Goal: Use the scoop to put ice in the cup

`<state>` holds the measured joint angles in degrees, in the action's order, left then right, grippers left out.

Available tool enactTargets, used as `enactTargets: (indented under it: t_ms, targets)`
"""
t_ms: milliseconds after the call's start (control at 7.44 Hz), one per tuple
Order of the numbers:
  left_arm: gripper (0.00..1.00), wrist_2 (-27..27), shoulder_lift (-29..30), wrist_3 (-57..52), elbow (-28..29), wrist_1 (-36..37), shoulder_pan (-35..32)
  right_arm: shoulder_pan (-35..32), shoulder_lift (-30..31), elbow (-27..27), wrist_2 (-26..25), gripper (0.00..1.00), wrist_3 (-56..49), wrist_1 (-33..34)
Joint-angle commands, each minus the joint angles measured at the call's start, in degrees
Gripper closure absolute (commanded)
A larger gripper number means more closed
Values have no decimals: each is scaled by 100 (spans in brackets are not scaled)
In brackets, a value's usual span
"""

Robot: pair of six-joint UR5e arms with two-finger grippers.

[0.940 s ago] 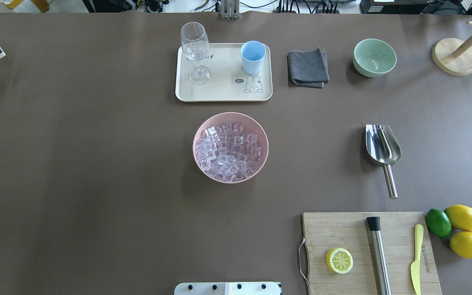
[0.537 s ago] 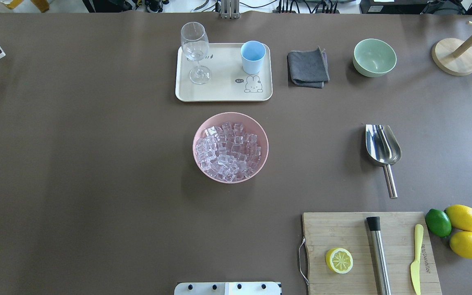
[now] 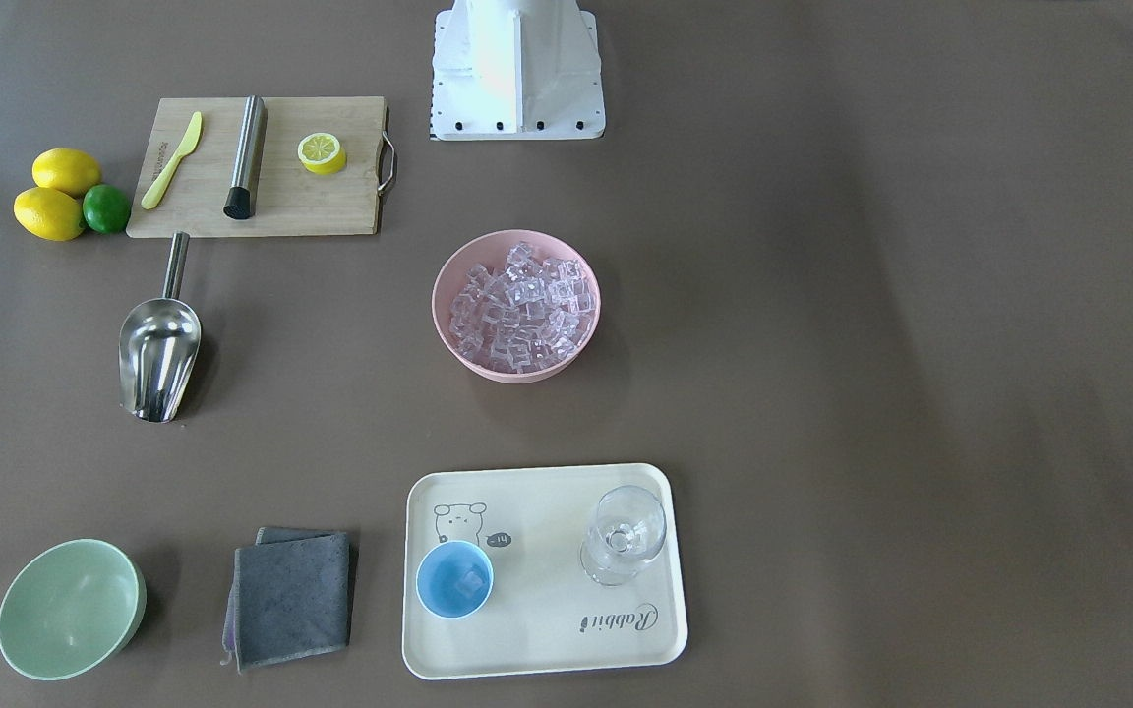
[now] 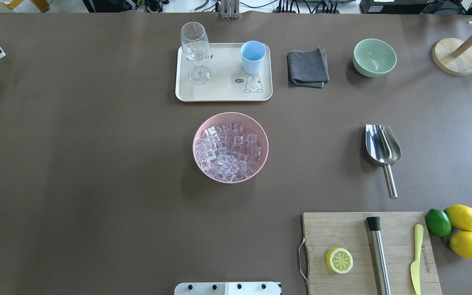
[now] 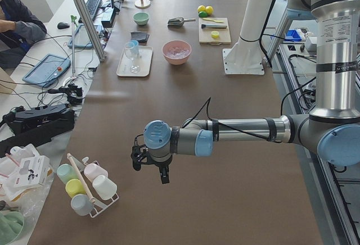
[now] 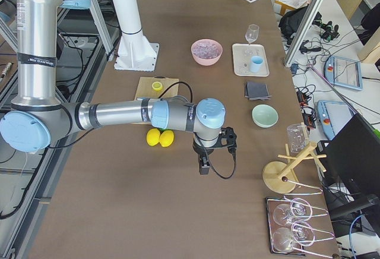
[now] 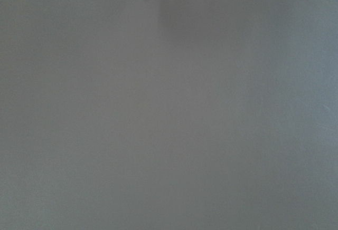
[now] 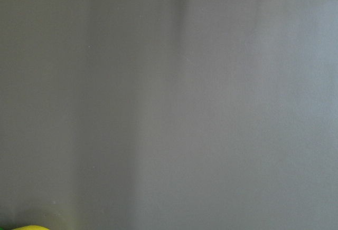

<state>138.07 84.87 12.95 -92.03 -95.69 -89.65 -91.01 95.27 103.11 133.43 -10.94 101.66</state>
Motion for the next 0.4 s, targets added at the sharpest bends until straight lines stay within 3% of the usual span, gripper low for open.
enactTargets:
  t_ms: [0,269]
  targets:
    - [2,-8,-5,-3,18,6,18,-4,-52,-333,42,0,5,-41]
    - [2,-17,-5,-3,19,6,26,5,-88,-353,25,0,5,-50]
